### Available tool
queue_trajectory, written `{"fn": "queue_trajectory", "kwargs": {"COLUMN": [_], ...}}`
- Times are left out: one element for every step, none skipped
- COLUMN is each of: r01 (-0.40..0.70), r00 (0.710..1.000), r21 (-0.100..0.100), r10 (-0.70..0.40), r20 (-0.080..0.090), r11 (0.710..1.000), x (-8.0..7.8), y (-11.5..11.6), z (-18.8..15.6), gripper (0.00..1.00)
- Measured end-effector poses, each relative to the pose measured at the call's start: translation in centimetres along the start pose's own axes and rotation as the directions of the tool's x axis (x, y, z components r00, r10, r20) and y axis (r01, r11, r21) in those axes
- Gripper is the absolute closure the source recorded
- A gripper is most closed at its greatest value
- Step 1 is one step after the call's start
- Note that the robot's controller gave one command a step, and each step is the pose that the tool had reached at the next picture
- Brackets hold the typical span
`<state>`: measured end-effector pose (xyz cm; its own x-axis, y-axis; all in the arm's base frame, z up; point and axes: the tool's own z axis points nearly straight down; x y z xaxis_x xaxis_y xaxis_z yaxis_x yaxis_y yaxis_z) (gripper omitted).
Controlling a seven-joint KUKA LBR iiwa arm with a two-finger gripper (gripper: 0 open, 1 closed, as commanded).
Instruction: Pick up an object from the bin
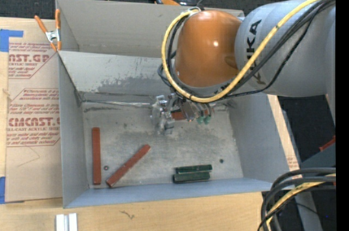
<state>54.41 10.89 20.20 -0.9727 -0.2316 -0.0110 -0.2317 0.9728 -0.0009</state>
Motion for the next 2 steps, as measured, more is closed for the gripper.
{"fn": "queue_trajectory", "kwargs": {"r01": [0.003, 0.434], "r00": [1.000, 0.901], "r21": [-0.002, -0.008], "r10": [-0.003, -0.434], "r20": [-0.009, -0.012], "r11": [1.000, 0.901], "x": [0.2, 4.5], "y": [0.2, 2.9], "z": [0.5, 13.4], "gripper": [0.00, 0.00]}}
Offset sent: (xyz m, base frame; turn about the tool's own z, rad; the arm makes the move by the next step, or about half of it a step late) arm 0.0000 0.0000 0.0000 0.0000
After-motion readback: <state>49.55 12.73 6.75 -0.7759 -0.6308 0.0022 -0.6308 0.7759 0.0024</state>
